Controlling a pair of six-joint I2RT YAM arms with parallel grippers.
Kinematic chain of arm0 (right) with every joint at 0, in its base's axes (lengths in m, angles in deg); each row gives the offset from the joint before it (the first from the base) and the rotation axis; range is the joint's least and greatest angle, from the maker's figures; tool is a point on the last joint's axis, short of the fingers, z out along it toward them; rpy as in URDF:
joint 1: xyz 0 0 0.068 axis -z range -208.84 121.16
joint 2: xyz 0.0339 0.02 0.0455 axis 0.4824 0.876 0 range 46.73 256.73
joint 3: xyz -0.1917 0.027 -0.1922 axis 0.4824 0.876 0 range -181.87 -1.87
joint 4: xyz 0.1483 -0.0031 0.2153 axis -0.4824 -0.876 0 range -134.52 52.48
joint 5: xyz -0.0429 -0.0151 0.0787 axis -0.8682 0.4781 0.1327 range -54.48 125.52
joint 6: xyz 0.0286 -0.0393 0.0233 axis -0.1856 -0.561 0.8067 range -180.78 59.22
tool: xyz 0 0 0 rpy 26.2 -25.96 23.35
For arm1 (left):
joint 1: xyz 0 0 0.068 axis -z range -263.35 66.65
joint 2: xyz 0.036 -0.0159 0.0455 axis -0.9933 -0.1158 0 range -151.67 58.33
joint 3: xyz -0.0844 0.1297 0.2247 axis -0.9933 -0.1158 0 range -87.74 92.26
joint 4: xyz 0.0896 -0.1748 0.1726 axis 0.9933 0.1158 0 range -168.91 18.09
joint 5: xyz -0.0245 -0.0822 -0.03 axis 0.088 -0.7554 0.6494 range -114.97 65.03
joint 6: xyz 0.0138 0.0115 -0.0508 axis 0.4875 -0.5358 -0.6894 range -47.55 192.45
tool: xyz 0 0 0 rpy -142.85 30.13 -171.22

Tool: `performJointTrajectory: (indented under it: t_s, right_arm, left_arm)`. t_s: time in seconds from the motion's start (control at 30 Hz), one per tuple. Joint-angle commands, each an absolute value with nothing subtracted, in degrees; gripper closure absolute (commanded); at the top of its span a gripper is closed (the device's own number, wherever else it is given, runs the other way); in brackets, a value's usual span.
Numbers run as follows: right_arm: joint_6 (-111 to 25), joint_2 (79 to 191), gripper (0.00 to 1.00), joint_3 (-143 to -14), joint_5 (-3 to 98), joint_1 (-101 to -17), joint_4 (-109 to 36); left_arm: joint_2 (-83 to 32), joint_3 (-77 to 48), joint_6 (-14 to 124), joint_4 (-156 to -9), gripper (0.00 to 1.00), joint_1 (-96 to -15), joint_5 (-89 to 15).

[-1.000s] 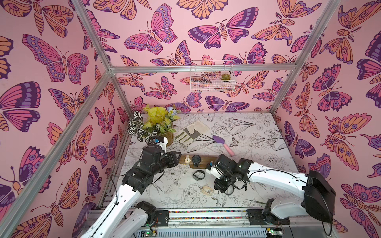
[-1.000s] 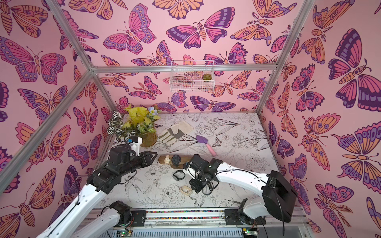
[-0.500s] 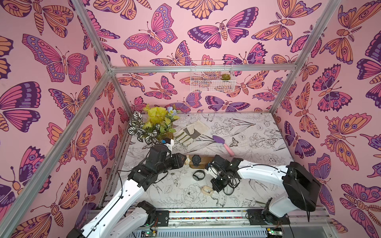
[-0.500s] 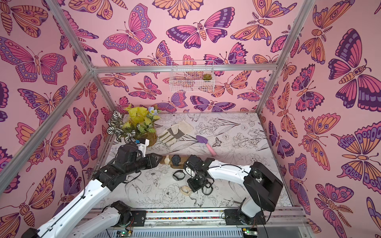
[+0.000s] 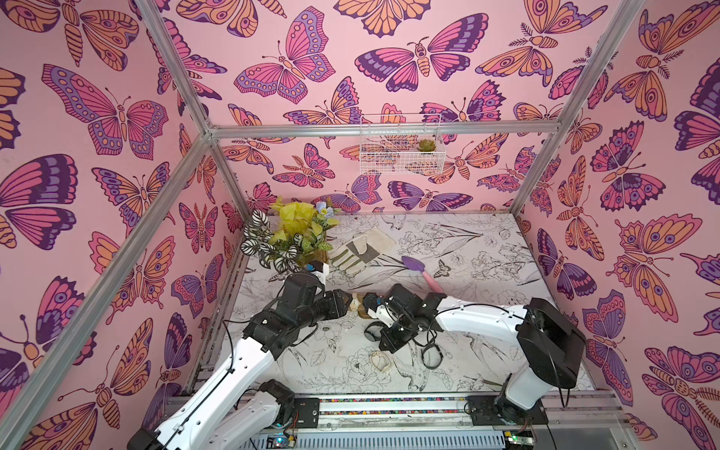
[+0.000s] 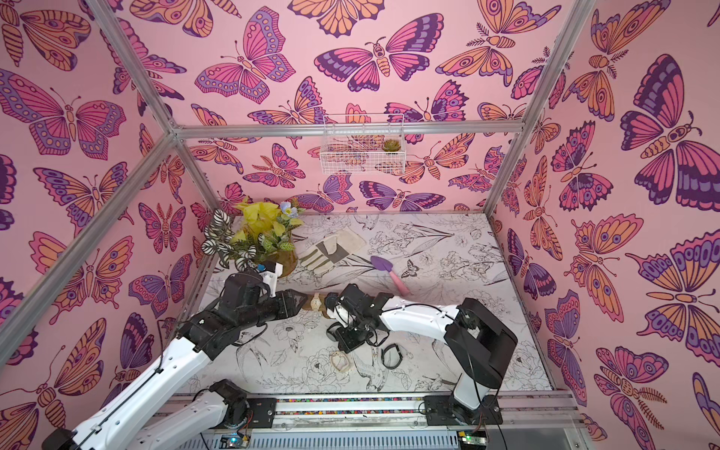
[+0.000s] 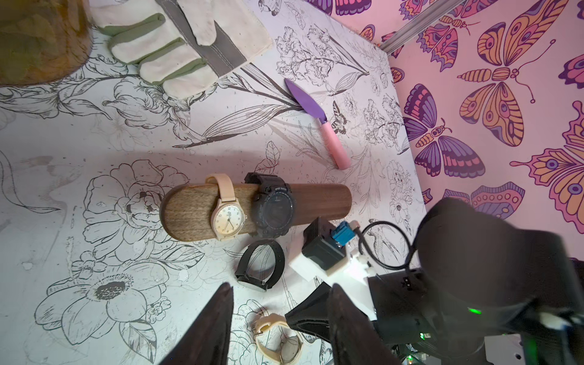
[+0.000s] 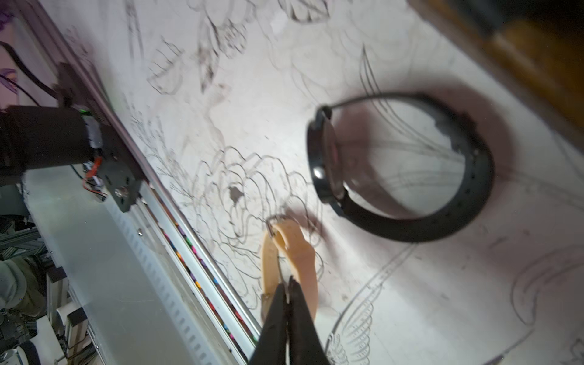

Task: Place watch on stand
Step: Pick up the watch at the center of the board.

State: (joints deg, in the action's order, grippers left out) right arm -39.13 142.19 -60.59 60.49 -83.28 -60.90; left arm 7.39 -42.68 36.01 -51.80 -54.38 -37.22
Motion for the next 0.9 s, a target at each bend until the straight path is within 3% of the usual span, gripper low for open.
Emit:
performJointTrajectory:
  t_s: [0.0,0.2,0.43,0.63,0.87]
  right_arm:
    - [-39.2,139.3,0.92,-61.3,59.4,-83.5,-62.1]
    - [-39.7,125.5,0.92,-55.9,50.8,-79.1,-70.1]
    - [-37.0,112.5,0.90,-49.5,43.0,-69.9,-73.5]
    - [-35.9,111.0,0.90,-48.1,43.0,-68.3,-74.1]
    - [-36.0,112.2,0.90,-47.6,45.7,-68.3,-73.8]
  left_arm:
    - [6.0,-42.7,37.8,-49.3,0.49,-53.9,-39.8]
    - [3.1,-41.3,39.6,-42.5,0.51,-50.3,-41.5]
    - [-1.7,-40.3,37.7,-39.6,0.37,-38.6,-39.7]
    - [-11.5,-36.5,37.3,-39.7,0.39,-29.2,-35.8]
    - [-23.3,-31.2,39.1,-40.6,0.42,-26.2,-36.6]
